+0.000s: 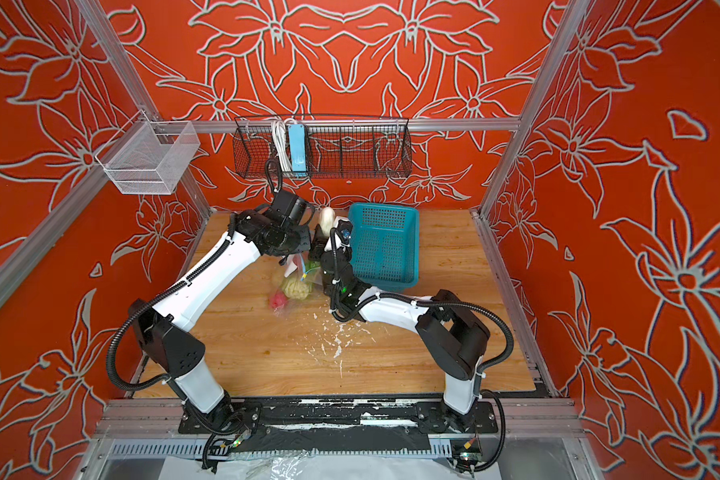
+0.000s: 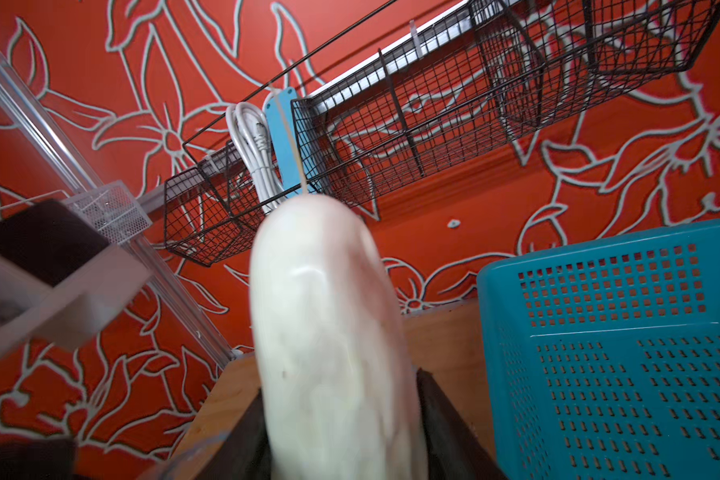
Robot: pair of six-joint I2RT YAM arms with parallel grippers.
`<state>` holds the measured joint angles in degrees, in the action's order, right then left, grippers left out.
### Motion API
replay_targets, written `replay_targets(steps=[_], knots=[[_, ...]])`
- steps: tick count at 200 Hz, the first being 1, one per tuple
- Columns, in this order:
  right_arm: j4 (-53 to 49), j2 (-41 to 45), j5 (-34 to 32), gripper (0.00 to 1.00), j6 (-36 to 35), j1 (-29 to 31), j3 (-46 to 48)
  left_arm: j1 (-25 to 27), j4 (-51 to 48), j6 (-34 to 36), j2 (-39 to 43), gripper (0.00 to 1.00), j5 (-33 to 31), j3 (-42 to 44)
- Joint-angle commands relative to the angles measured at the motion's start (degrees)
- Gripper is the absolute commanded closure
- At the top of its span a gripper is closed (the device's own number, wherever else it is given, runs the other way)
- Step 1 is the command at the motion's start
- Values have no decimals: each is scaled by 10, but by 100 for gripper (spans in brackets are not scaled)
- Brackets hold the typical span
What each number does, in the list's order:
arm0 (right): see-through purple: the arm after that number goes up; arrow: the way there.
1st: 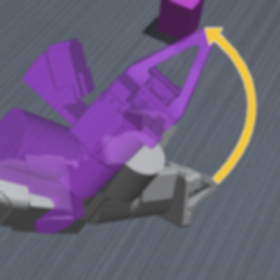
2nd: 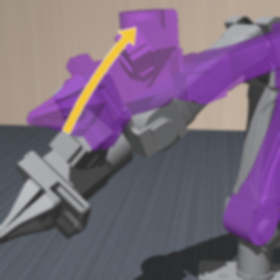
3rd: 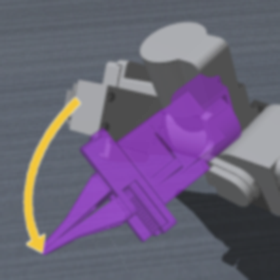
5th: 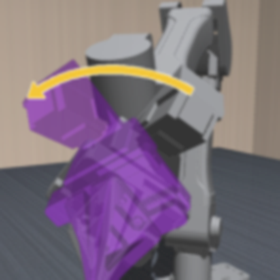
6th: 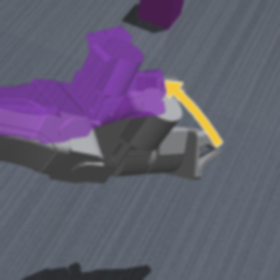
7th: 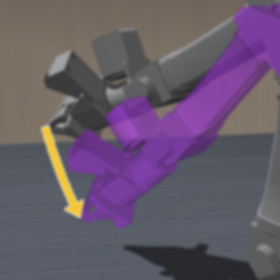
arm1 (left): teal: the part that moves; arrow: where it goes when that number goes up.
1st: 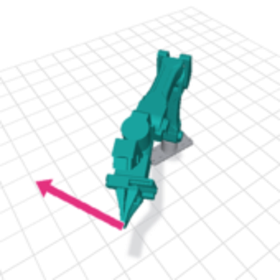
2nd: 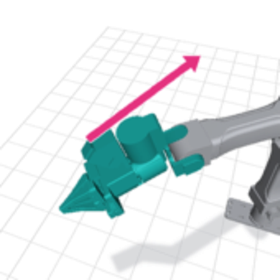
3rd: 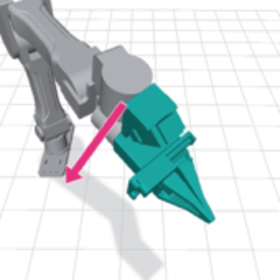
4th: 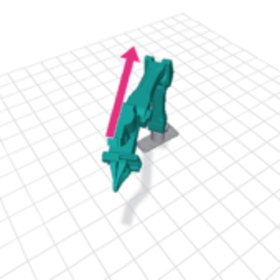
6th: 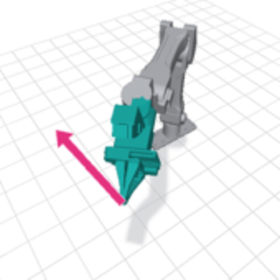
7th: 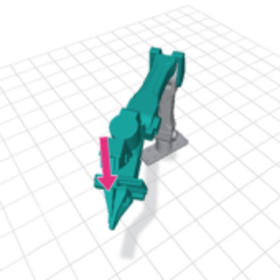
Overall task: Place the food in the zip-top bag and seal the zipper
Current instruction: 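Lower the pale cucumber into the bag opening with the right gripper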
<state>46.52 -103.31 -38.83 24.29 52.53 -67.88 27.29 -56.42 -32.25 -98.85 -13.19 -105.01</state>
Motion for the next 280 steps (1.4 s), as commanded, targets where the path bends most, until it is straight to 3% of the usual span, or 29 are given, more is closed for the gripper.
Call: replay_targets(steps=[1,37,109,119,136,184,206,227,239,262,280], knots=[[-1,15,31,70,6,12,10,-3,29,4,21,100,11,-2],[-40,24,76,70,13,13,28,-14,43,13,25,100,29,-4],[-177,-5,93,68,-13,12,-12,-22,60,32,44,100,45,-14],[-194,-16,113,63,-22,10,-29,-24,63,33,46,100,45,-13],[-268,-42,161,64,-39,9,-84,-24,70,46,47,100,54,-18],[-369,-57,163,61,-27,-2,-136,-24,82,60,51,100,80,-16],[-436,-69,205,57,0,-27,-175,-24,83,67,55,100,83,-11],[-475,-78,261,42,17,-48,-202,-24,89,70,66,100,83,5],[-474,-70,266,25,23,-51,-200,-24,95,73,73,100,81,18],[-432,-34,288,3,24,-54,-170,-25,105,77,87,100,72,42],[-410,-6,302,2,25,-54,-156,-26,107,73,95,100,64,57]])
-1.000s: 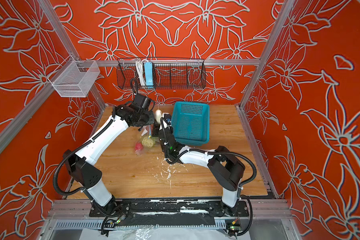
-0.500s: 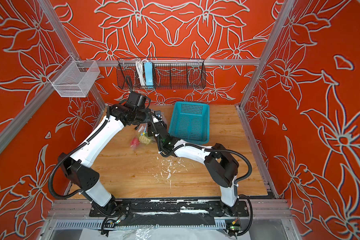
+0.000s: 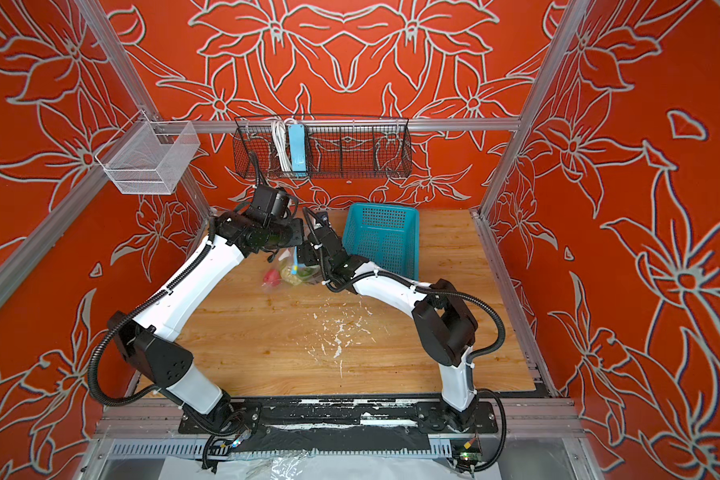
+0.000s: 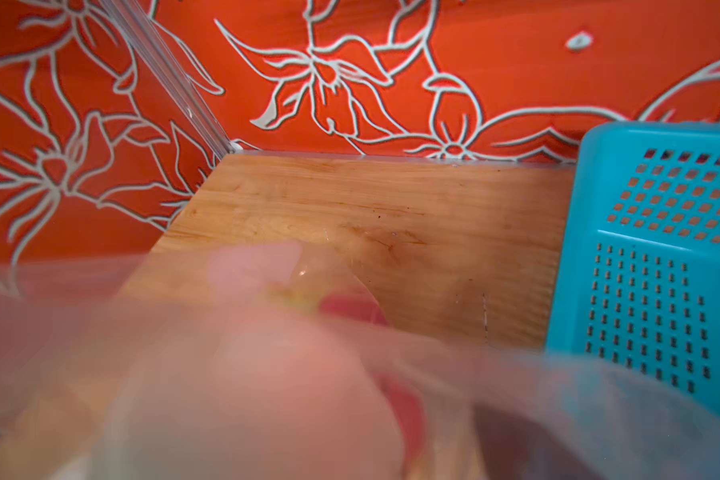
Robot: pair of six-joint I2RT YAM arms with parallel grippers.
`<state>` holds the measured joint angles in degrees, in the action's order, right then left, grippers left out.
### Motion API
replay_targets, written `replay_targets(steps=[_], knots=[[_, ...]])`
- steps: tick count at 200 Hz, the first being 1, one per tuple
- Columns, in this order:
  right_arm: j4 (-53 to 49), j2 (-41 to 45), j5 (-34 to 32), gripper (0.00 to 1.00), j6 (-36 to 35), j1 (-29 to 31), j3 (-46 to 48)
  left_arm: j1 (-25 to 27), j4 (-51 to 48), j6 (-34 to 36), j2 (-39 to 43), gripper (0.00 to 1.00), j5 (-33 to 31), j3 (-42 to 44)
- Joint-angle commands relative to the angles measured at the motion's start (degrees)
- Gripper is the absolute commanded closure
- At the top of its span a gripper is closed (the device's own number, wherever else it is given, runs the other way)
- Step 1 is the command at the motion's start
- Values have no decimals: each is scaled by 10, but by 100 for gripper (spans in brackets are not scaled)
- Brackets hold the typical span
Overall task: Place the food in the zip-top bag and seal the zipper
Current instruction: 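Lower the pale cucumber into the bag opening with the right gripper, then open the right gripper to release the cucumber inside the bag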
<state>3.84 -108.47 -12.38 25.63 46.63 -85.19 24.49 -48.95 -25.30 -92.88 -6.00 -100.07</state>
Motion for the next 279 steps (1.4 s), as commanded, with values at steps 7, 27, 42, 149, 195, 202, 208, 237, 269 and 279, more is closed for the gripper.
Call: replay_targets(steps=[7,27,42,149,195,202,208,237,269,279], knots=[[12,53,40,2,12,5,16,2,37,3,38,100,-7,14],[3,71,46,2,11,4,14,2,46,0,46,100,-14,29],[-8,81,50,2,14,4,12,2,46,1,45,100,-18,31],[-38,96,65,26,49,5,-4,2,53,-1,34,100,-30,32],[15,145,134,30,-34,4,34,2,51,10,31,100,-32,30],[28,158,145,29,-56,5,48,1,49,13,31,100,-33,31],[35,170,150,29,-71,4,58,2,48,15,32,100,-33,33],[50,220,157,11,-146,5,94,-4,53,21,41,100,-28,44],[20,238,149,2,-231,5,100,-11,43,40,43,100,-14,41],[-8,237,154,2,-259,5,93,-14,40,46,43,100,-9,41]])
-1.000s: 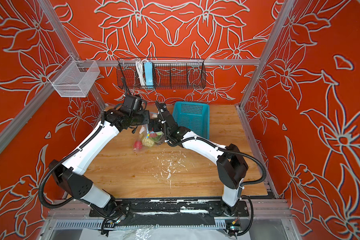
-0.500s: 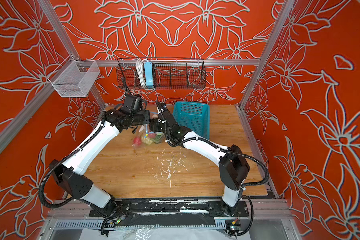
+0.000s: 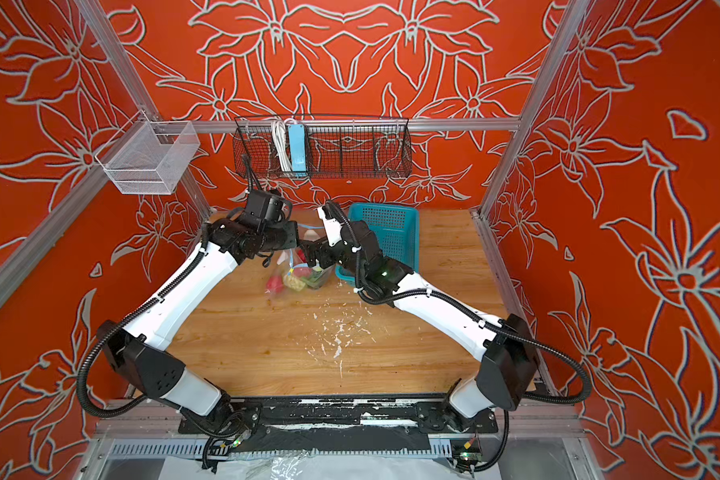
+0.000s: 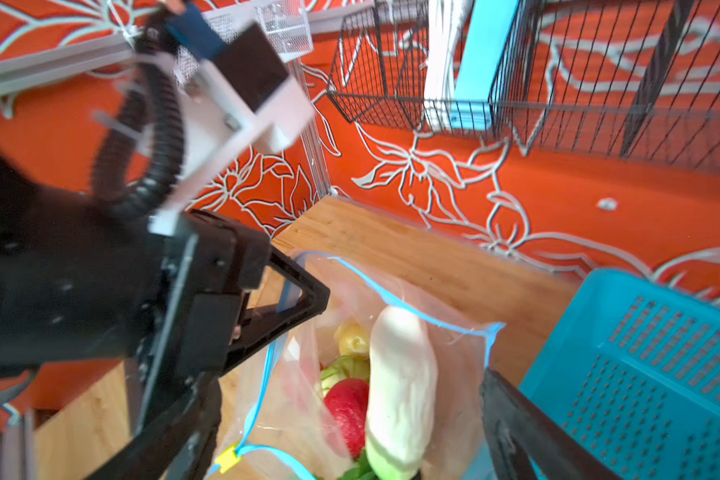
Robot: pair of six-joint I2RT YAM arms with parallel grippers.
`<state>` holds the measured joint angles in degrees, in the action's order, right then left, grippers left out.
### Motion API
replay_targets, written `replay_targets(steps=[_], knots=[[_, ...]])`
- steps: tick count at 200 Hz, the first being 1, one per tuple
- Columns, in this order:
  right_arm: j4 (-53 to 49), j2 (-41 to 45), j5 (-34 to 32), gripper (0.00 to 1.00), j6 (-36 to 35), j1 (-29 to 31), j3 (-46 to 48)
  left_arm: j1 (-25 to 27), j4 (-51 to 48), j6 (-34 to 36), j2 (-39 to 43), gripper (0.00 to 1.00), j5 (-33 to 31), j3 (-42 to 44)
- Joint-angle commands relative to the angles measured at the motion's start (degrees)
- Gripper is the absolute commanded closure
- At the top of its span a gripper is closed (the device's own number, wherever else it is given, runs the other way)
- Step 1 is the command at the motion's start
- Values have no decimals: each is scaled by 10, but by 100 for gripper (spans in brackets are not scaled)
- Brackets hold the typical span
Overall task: Place the food in the zip-top bag and seal the zipper
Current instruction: 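Open the right gripper to release the cucumber inside the bag, then move the right gripper to the bag's blue zipper edge near the left gripper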
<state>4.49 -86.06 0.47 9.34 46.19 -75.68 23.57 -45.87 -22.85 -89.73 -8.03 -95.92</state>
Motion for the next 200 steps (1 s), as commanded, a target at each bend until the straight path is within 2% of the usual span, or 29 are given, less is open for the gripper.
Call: replay_targets(steps=[1,19,41,57,81,96,114,137,148,172,200], knots=[[-17,14,27,2,-98,9,-4,-5,9,22,12,100,12,-1],[-88,3,86,2,-171,12,-28,-9,5,38,9,100,26,1],[-175,-18,78,3,-219,24,-72,-10,-4,47,3,100,36,0],[-210,-27,113,2,-261,31,-83,-10,-3,47,1,100,48,4],[-159,-7,128,3,-334,49,-37,-10,3,43,-2,100,67,20],[-105,15,145,9,-401,57,15,-10,5,42,-2,100,72,27],[-65,35,161,13,-446,59,56,-11,5,46,-2,100,71,34],[-89,42,197,32,-503,61,60,-11,1,50,-5,100,73,36],[-107,43,212,34,-534,64,57,-11,-1,50,-7,100,76,36],[-101,40,187,35,-565,73,53,-11,-3,50,-6,100,79,40],[-93,32,133,39,-640,100,53,-11,-8,41,-7,100,78,37]])
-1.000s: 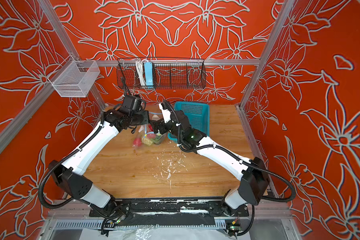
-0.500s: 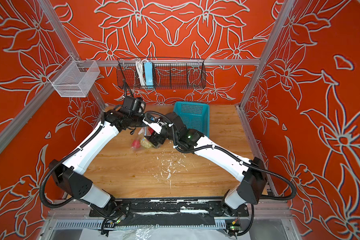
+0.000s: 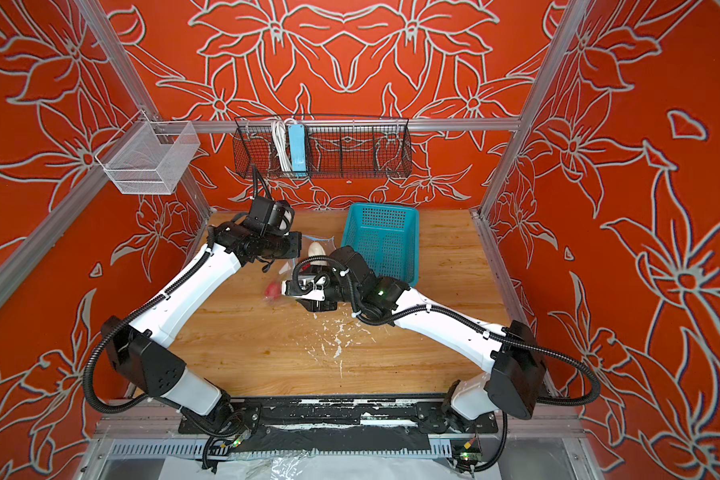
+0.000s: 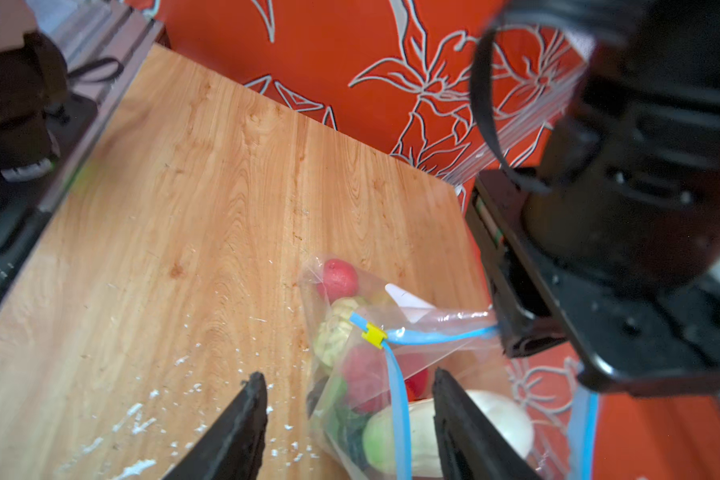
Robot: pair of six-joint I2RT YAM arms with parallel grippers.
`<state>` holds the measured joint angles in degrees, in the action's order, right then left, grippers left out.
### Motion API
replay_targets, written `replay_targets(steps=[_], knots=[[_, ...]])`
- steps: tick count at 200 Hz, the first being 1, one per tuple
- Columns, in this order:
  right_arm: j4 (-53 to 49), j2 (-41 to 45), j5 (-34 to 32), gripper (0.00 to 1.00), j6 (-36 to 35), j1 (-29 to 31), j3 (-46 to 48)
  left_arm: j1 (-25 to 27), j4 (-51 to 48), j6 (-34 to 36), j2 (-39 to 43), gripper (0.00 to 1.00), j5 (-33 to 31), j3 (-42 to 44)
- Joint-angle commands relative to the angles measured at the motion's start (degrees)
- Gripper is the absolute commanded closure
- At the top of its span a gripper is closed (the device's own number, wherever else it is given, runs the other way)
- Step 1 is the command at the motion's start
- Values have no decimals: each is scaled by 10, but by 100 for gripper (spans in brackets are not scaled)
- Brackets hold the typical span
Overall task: Place the food in the zip-top bag and seal the zipper
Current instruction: 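Move the right gripper to the bag's blue zipper edge near the left gripper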
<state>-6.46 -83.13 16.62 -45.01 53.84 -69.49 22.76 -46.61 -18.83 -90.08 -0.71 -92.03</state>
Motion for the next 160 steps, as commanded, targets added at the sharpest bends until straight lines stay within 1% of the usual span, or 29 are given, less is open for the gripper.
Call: replay_targets(steps=[1,20,33,47,54,79,117,131,146,160], knots=[[17,3,-30,39,-99,24,-9,-3,-2,1,-4,100,5,-2],[46,-2,-57,45,-144,37,6,-3,-10,-1,-8,100,8,-8],[67,-5,-74,46,-172,40,15,-3,-15,-2,-10,100,8,-12],[64,-10,-82,47,-199,41,11,-3,-19,-3,-12,100,10,-14],[50,-14,-84,49,-207,42,2,-3,-20,-4,-11,100,10,-14],[7,-30,-86,59,-218,42,-25,-3,-23,-8,-11,100,10,-13],[-17,-53,-84,61,-227,42,-46,-3,-25,-12,-14,100,14,-16],[-33,-69,-99,62,-230,41,-60,-3,-26,-13,-15,100,15,-18],[-46,-85,-119,67,-230,41,-76,-3,-27,-14,-17,100,16,-20],[-46,-93,-124,67,-230,40,-82,-3,-29,-15,-18,100,18,-23]])
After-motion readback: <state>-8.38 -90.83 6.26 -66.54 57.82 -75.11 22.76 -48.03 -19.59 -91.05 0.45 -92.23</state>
